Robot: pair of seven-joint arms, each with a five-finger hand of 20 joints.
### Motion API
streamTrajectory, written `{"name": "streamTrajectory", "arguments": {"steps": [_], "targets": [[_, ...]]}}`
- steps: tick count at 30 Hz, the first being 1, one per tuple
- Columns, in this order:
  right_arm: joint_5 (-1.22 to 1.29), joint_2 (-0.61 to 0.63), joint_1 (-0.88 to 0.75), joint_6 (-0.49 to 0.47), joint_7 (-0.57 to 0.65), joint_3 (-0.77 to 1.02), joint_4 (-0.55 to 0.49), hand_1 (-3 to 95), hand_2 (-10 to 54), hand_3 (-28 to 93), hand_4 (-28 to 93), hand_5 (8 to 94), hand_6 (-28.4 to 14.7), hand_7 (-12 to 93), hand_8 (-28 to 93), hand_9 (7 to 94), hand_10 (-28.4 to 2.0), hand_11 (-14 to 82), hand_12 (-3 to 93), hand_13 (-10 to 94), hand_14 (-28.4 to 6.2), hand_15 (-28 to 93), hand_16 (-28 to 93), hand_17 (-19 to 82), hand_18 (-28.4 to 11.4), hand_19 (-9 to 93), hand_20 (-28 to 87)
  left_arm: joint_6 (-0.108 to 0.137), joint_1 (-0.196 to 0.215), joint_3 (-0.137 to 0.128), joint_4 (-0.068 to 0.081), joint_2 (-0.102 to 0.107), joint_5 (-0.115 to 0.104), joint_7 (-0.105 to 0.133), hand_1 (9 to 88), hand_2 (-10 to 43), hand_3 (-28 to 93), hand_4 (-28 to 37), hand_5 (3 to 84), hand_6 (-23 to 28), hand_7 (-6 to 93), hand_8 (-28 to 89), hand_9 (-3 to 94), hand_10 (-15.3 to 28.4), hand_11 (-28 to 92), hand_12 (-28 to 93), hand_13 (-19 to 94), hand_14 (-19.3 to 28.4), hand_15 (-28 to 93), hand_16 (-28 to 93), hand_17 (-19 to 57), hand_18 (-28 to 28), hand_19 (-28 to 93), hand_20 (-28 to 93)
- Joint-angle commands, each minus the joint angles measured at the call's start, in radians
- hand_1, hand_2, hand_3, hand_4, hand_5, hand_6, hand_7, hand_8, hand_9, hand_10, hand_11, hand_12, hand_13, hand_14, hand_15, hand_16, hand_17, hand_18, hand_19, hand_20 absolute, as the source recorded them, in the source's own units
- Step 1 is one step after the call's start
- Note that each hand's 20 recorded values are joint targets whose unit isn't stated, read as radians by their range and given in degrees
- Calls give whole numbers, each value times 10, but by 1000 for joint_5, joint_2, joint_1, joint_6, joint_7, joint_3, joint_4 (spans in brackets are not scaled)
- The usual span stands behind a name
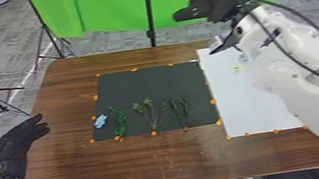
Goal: Arrange flowers
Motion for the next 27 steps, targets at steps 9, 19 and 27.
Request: {"name": "streamTrajectory", "arguments": {"steps": [9, 19, 27], "targets": [[-7, 124, -370, -93, 176, 220, 240, 280, -94, 628, -101, 600, -5, 110, -65, 735, -168, 192, 254, 815, -80, 647, 351, 558, -186, 932, 595, 2, 24, -2, -4, -21, -2, -14, 258, 208, 699, -258, 497, 64, 130, -65, 489, 152, 228, 103, 415, 191, 258, -39, 107, 135, 138, 189], [-1, 97, -431, -17, 165, 193, 262, 324, -95, 646, -114, 622, 3, 132, -75, 776, -141, 223, 253, 847, -57, 645, 351, 581, -179, 932, 603, -15, 13, 4, 3, -17, 1, -16, 259, 206, 697, -258, 497, 64, 129, -65, 489, 152, 228, 102, 415, 192, 260, -39, 108, 135, 137, 189], [-61, 76, -450, -31, 185, 151, 286, 341, -95, 658, -121, 624, 6, 139, -79, 786, -131, 237, 254, 860, -45, 646, 355, 591, -175, 932, 608, -26, 15, 4, 4, -21, 3, -21, 259, 204, 697, -257, 496, 64, 130, -65, 489, 152, 229, 102, 414, 191, 258, -39, 108, 135, 136, 189]]}}
